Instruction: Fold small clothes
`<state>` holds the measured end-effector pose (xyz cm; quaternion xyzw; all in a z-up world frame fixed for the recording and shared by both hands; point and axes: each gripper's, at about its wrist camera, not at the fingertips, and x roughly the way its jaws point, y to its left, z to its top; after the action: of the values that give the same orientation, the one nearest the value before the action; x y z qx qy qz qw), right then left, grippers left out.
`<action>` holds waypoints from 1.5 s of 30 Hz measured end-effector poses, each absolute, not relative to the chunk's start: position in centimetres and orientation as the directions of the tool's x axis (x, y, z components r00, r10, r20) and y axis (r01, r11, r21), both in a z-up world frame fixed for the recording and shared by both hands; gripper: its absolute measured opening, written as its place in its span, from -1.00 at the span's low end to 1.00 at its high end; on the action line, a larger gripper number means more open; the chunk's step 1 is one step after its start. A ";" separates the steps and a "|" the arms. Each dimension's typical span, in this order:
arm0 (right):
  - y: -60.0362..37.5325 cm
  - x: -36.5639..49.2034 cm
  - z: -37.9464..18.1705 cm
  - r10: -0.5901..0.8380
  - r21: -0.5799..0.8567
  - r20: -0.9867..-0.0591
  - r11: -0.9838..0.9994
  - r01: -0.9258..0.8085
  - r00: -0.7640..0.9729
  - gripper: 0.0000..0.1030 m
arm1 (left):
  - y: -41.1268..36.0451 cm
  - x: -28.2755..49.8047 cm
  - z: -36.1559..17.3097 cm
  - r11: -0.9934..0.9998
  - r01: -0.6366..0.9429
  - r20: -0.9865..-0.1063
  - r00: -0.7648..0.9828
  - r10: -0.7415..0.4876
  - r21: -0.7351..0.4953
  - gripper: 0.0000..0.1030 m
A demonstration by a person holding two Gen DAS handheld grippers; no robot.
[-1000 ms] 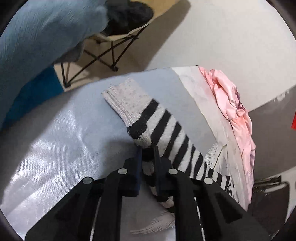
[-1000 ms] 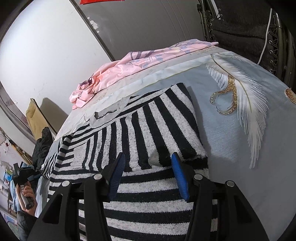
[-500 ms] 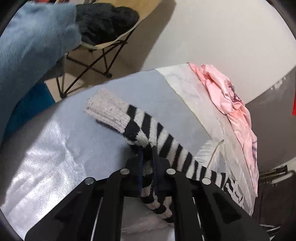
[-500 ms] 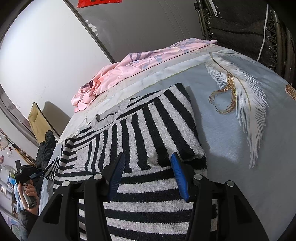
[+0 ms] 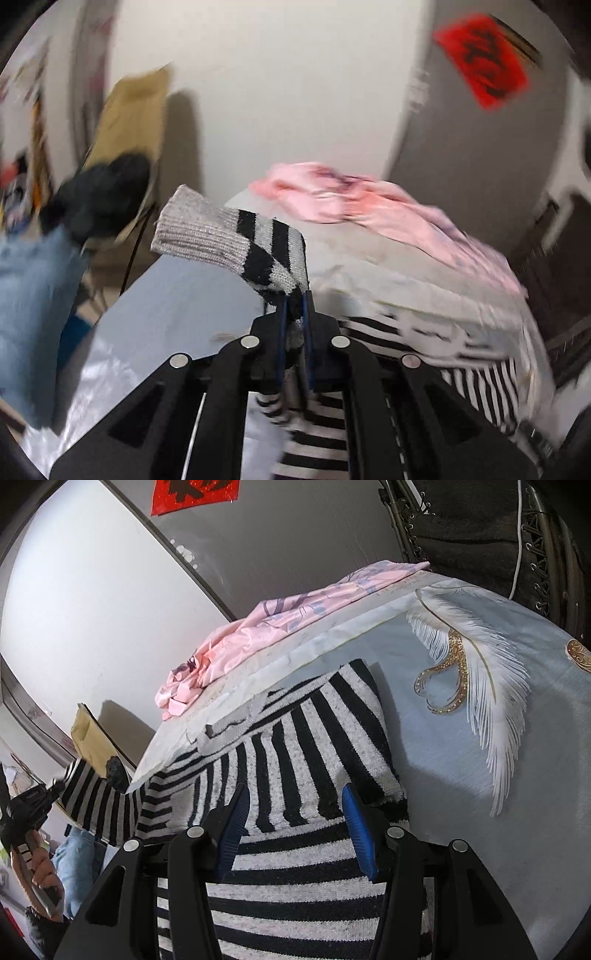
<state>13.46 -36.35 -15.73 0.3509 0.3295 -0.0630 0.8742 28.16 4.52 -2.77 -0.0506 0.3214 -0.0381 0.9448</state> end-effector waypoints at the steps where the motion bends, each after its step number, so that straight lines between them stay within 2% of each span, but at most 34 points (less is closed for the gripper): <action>1: -36.5 13.3 -15.6 0.123 0.579 -0.615 0.741 0.340 0.779 0.02 | 2.0 27.7 -2.9 0.993 0.092 -0.603 0.789 -0.121 -0.079 -0.87; 5: -37.1 12.8 -15.3 0.122 0.603 -0.596 0.721 0.341 0.794 0.02 | -6.4 26.0 -6.2 0.964 0.260 -0.637 0.753 -0.166 0.057 -0.87; 8: -37.6 12.5 -15.4 0.113 0.609 -0.594 0.710 0.353 0.797 0.02 | -12.3 25.1 -11.6 0.915 0.386 -0.723 0.664 -0.191 0.113 -0.87; 11: -38.0 12.5 -15.6 0.114 0.614 -0.599 0.701 0.363 0.793 0.02 | -15.5 24.2 -15.9 0.884 0.420 -0.758 0.640 -0.128 0.205 -0.86; 14: -38.1 12.6 -15.8 0.115 0.609 -0.605 0.704 0.365 0.788 0.02 | -15.1 23.7 -15.5 0.881 0.432 -0.756 0.637 -0.148 0.191 -0.73; 15: -38.0 12.8 -15.9 0.122 0.613 -0.604 0.703 0.361 0.788 0.03 | -14.5 23.6 -14.8 0.882 0.438 -0.755 0.635 -0.167 0.173 -0.51; 16: -38.0 12.9 -16.0 0.138 0.622 -0.599 0.700 0.351 0.789 0.03 | -13.6 23.3 -13.8 0.888 0.430 -0.740 0.649 -0.177 0.165 -0.10; 18: -37.8 13.1 -16.1 0.163 0.636 -0.591 0.696 0.333 0.790 0.03 | -11.7 22.9 -12.3 0.904 0.390 -0.698 0.697 -0.166 0.174 0.37; 19: -37.5 13.4 -16.0 0.180 0.641 -0.590 0.697 0.321 0.787 0.03 | -10.0 22.6 -11.4 0.916 0.358 -0.672 0.725 -0.150 0.182 0.40; 22: -36.3 14.5 -15.5 0.237 0.656 -0.587 0.700 0.283 0.774 0.09 | -6.0 22.8 -10.9 0.930 0.310 -0.669 0.736 -0.103 0.199 0.43; 24: -34.9 16.1 -15.0 0.308 0.672 -0.591 0.700 0.243 0.746 0.27 | -3.8 23.4 -11.5 0.935 0.260 -0.668 0.743 -0.032 0.243 0.43; 26: -33.7 17.8 -14.9 0.351 0.674 -0.603 0.704 0.223 0.716 0.37 | -2.0 24.4 -12.1 0.945 0.212 -0.685 0.728 0.018 0.250 0.43; 32: -31.4 21.0 -16.6 0.363 0.648 -0.675 0.709 0.279 0.643 0.37 | 1.2 28.6 -12.3 0.975 0.150 -0.719 0.695 0.015 0.165 0.49; 34: -30.8 21.8 -17.4 0.351 0.625 -0.702 0.721 0.300 0.620 0.17 | 1.0 29.7 -12.5 0.976 0.146 -0.718 0.696 0.016 0.163 0.52; 35: -30.4 22.3 -17.6 0.335 0.600 -0.720 0.741 0.303 0.607 -0.08 | 0.7 30.5 -12.7 0.975 0.141 -0.717 0.697 0.026 0.172 0.52; 36: -29.6 23.2 -17.7 0.322 0.569 -0.741 0.768 0.295 0.589 -0.46 | 0.2 31.1 -13.1 0.973 0.141 -0.720 0.693 0.034 0.182 0.52; 38: -28.6 24.5 -17.6 0.305 0.522 -0.766 0.809 0.271 0.566 -0.74 | -0.2 32.7 -14.3 0.967 0.111 -0.731 0.675 0.096 0.229 0.52; 40: -27.8 25.3 -16.0 0.238 0.457 -0.765 0.855 0.244 0.598 -0.76 | 0.3 33.5 -15.7 0.965 0.075 -0.749 0.647 0.144 0.251 0.52; 42: -27.3 25.7 -12.8 0.192 0.415 -0.711 0.891 0.183 0.676 -0.77 | 1.2 33.9 -16.8 0.964 0.030 -0.761 0.621 0.188 0.263 0.51; 45: -27.4 26.1 -10.2 0.158 0.373 -0.664 0.917 0.141 0.731 -0.77 | 2.6 33.6 -17.6 0.971 0.004 -0.780 0.596 0.191 0.240 0.51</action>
<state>26.13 -27.45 -10.22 0.2038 0.3669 0.0045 0.9076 33.56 2.57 -17.60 0.1090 0.4464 0.0528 0.8866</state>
